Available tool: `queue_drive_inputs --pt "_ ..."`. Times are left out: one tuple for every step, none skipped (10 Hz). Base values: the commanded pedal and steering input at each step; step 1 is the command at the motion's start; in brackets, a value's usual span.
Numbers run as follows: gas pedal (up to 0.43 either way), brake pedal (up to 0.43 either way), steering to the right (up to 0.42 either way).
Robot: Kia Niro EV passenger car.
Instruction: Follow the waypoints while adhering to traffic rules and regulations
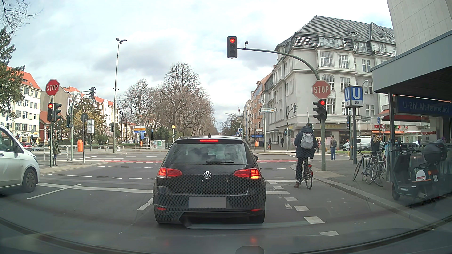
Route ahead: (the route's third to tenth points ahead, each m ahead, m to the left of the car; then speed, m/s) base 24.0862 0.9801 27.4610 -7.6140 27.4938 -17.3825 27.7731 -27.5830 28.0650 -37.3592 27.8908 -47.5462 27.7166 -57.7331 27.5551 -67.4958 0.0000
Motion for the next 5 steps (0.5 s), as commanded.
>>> queue_drive_inputs --pt "0.000 0.409 -0.062" --pt "0.000 0.409 -0.062" --pt "0.000 0.409 -0.062" --pt "0.000 0.409 -0.062" --pt "0.000 0.409 -0.062"
